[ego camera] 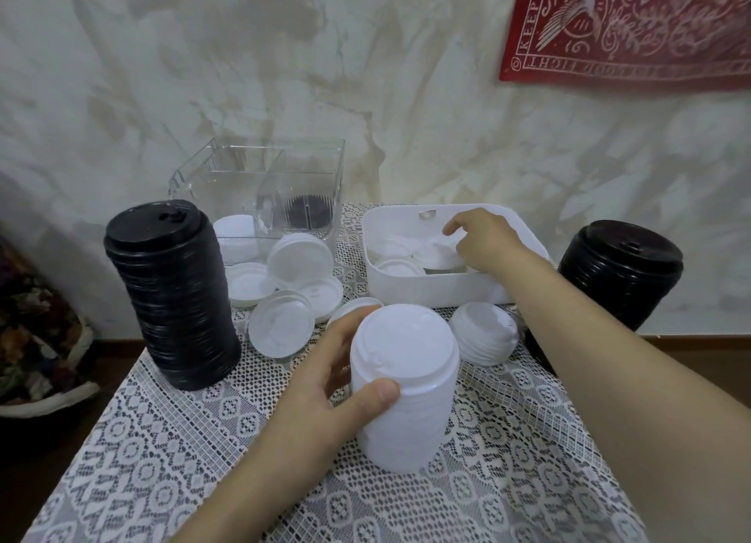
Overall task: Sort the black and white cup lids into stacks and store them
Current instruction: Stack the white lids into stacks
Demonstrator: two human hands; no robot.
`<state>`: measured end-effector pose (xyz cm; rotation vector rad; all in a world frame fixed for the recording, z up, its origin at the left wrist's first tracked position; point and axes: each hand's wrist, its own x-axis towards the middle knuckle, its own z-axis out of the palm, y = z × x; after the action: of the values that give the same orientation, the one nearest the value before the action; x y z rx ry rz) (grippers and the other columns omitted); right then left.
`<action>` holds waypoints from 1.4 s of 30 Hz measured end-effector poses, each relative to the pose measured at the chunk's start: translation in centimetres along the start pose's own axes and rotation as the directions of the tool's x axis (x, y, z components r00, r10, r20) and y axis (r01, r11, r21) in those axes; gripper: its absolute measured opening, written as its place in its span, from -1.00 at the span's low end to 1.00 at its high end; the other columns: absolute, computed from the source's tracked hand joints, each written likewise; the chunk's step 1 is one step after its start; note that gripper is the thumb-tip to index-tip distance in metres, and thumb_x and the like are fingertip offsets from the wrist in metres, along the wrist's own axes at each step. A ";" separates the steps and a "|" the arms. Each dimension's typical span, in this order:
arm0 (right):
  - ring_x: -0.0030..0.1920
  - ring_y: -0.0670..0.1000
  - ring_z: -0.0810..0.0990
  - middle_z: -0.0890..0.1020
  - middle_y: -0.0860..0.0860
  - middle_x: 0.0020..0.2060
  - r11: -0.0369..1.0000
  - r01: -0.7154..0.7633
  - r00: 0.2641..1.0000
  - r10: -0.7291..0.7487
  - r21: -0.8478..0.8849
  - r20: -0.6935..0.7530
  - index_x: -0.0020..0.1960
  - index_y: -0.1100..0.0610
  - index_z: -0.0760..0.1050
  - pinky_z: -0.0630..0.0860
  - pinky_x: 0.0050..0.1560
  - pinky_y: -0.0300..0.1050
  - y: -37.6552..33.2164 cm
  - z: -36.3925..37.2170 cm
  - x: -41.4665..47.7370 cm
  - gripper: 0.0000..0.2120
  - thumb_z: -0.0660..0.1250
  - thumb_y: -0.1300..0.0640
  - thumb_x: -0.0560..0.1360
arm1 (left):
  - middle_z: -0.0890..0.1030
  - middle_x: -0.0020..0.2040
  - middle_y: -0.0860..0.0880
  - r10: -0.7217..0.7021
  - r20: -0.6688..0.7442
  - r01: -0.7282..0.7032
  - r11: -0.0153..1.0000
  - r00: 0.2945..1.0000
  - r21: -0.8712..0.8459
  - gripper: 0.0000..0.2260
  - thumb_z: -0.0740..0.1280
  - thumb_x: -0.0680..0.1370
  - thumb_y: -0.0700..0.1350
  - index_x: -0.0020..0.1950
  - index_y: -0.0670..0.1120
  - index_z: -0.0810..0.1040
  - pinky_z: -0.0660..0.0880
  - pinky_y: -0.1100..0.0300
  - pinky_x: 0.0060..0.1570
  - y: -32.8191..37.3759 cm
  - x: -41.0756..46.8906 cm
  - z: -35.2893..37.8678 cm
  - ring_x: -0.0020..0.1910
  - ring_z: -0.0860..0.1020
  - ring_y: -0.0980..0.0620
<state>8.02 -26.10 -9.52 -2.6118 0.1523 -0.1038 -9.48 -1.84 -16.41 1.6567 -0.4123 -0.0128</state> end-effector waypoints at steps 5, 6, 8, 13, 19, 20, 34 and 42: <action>0.09 0.16 0.53 0.53 0.12 0.33 0.997 0.028 0.988 -0.017 0.072 -0.150 0.25 0.05 0.61 0.42 -0.01 -0.08 0.0 0.3 -0.2 -0.51 0.13 0.44 0.53 | 0.53 0.44 0.14 0.015 -0.005 -0.015 1.000 1.000 0.022 -0.45 0.49 0.38 0.18 0.37 0.35 0.49 0.41 -0.07 0.43 0.3 0.1 0.1 0.43 0.50 0.10; 0.05 0.15 0.52 0.53 0.12 0.31 0.995 0.043 0.985 -0.027 0.089 -0.169 0.23 0.05 0.62 0.43 -0.02 -0.08 -0.2 0.4 -0.2 -0.52 0.13 0.44 0.52 | 0.53 0.44 0.15 0.013 -0.005 -0.013 1.000 1.000 0.025 -0.45 0.48 0.38 0.18 0.37 0.35 0.49 0.41 -0.08 0.43 0.3 0.1 0.1 0.43 0.50 0.10; 0.08 0.16 0.56 0.54 0.10 0.28 0.989 0.088 0.977 -0.063 0.117 -0.202 0.19 0.02 0.63 0.49 -0.02 -0.05 -0.7 0.6 -0.3 -0.53 0.13 0.43 0.52 | 0.54 0.44 0.15 0.008 -0.002 -0.008 1.000 1.000 0.028 -0.45 0.49 0.38 0.18 0.37 0.36 0.49 0.42 -0.09 0.44 0.3 0.2 0.1 0.42 0.51 0.11; 0.20 -0.03 0.59 0.61 -0.04 0.22 0.939 0.208 0.978 -0.206 0.275 -0.035 0.11 -0.11 0.62 0.42 -0.19 -0.23 -1.6 1.5 -0.5 -0.58 0.20 0.35 0.54 | 0.54 0.44 0.15 -0.002 0.002 0.002 1.000 1.000 0.022 -0.46 0.49 0.39 0.17 0.37 0.35 0.49 0.41 -0.12 0.45 0.4 0.1 0.1 0.42 0.51 0.10; 0.23 -0.01 0.59 0.65 -0.07 0.20 0.942 0.190 0.981 -0.173 0.276 -0.084 0.18 -0.05 0.64 0.49 0.28 -0.05 -0.2 1.6 -0.6 -0.76 0.38 0.17 0.56 | 0.56 0.41 0.17 -0.027 0.018 0.027 0.999 0.999 0.026 -0.43 0.50 0.38 0.20 0.39 0.35 0.47 0.41 -0.11 0.44 0.6 0.1 0.0 0.41 0.51 0.12; 0.26 0.00 0.57 0.64 -0.06 0.20 0.957 0.161 0.987 -0.157 0.242 -0.038 0.20 -0.05 0.64 0.46 0.25 -0.07 -0.2 1.4 -0.5 -0.77 0.42 0.11 0.56 | 0.55 0.41 0.17 -0.031 0.018 0.031 0.999 0.999 0.025 -0.43 0.50 0.38 0.20 0.39 0.35 0.47 0.42 -0.10 0.44 0.6 0.1 0.0 0.41 0.51 0.12; -0.03 -0.04 0.64 0.72 -0.04 -0.07 0.824 0.287 0.956 -0.217 0.488 -0.196 0.05 -0.02 0.67 0.54 0.15 -0.03 -3.1 -1.0 -3.1 -0.83 0.35 0.19 0.62 | 0.55 0.40 0.20 -0.022 0.011 0.022 0.999 1.000 0.040 -0.44 0.49 0.37 0.23 0.36 0.40 0.47 0.43 -0.04 0.42 0.6 0.1 0.2 0.41 0.51 0.15; -0.18 -0.02 0.48 0.57 -0.03 -0.19 0.389 0.036 0.978 -0.205 0.920 0.049 0.08 -0.01 0.69 0.53 -0.17 -0.19 -3.5 -3.8 -10.9 -0.78 0.26 0.16 0.69 | 0.57 0.37 0.23 -0.022 0.007 0.022 0.999 1.000 0.037 -0.44 0.49 0.36 0.26 0.35 0.42 0.46 0.43 0.02 0.39 0.8 -0.1 0.4 0.38 0.52 0.19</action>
<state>-2.82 -23.57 -4.95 -1.4563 -0.1407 -0.0149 -9.85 -2.25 -15.67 1.6982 -0.4020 -0.0282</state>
